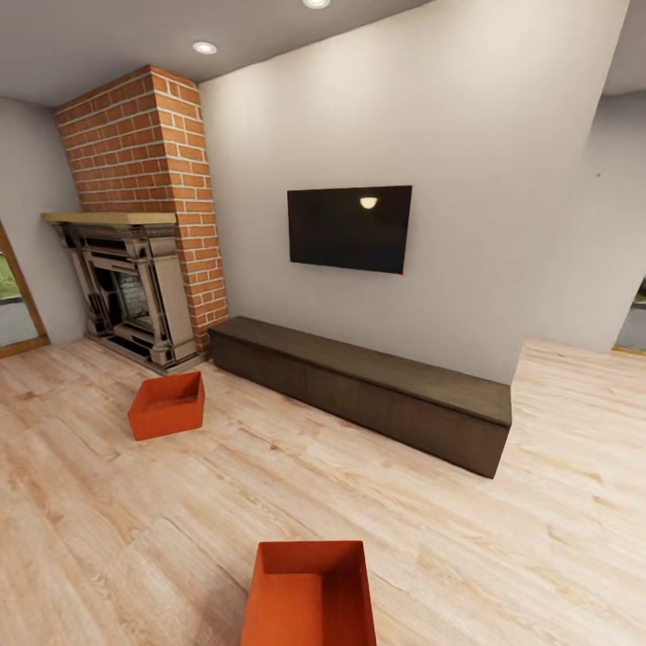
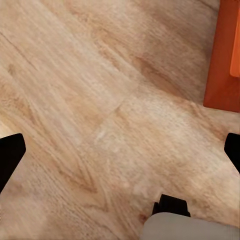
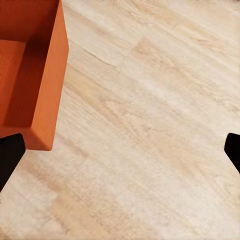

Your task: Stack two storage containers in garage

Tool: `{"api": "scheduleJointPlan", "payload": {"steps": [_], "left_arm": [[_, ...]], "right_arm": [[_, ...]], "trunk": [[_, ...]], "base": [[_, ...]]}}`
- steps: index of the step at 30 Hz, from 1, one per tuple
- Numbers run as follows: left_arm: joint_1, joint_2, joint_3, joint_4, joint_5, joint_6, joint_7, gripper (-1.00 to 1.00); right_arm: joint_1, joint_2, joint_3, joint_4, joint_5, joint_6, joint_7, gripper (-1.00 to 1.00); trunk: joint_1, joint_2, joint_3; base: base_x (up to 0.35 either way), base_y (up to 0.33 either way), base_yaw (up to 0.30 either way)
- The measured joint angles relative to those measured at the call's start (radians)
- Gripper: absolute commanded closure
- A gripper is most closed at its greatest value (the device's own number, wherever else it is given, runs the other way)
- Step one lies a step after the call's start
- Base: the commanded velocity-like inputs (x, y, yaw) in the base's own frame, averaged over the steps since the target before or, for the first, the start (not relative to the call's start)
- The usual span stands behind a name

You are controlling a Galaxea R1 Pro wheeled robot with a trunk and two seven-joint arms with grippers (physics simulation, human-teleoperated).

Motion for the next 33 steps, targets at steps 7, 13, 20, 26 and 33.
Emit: {"api": "scheduleJointPlan", "payload": {"steps": [7, 13, 20, 26, 33], "left_arm": [[0.000, 0.002, 0.000, -0.001, 0.000, 0.000, 0.000, -1.00], [0.000, 0.001, 0.001, 0.000, 0.000, 0.000, 0.000, -1.00], [0.000, 0.000, 0.000, -0.001, 0.001, 0.000, 0.000, -1.00], [0.000, 0.000, 0.000, -0.001, 0.001, 0.000, 0.000, -1.00], [0.000, 0.000, 0.001, 0.000, 0.000, 0.000, 0.000, -1.00]], "right_arm": [[0.000, 0.000, 0.000, 0.000, 0.001, 0.000, 0.000, -1.00], [0.000, 0.000, 0.000, 0.000, 0.001, 0.000, 0.000, -1.00], [0.000, 0.000, 0.000, 0.000, 0.001, 0.000, 0.000, -1.00], [0.000, 0.000, 0.000, 0.000, 0.001, 0.000, 0.000, -1.00], [0.000, 0.000, 0.000, 0.000, 0.003, 0.000, 0.000, -1.00]], "trunk": [[0.000, 0.000, 0.000], [0.000, 0.000, 0.000], [0.000, 0.000, 0.000], [0.000, 0.000, 0.000], [0.000, 0.000, 0.000]], "base": [[0.118, 0.174, 0.000], [0.037, 0.043, 0.000], [0.062, 0.004, 0.000], [0.246, 0.000, 0.000], [0.018, 0.000, 0.000]]}}
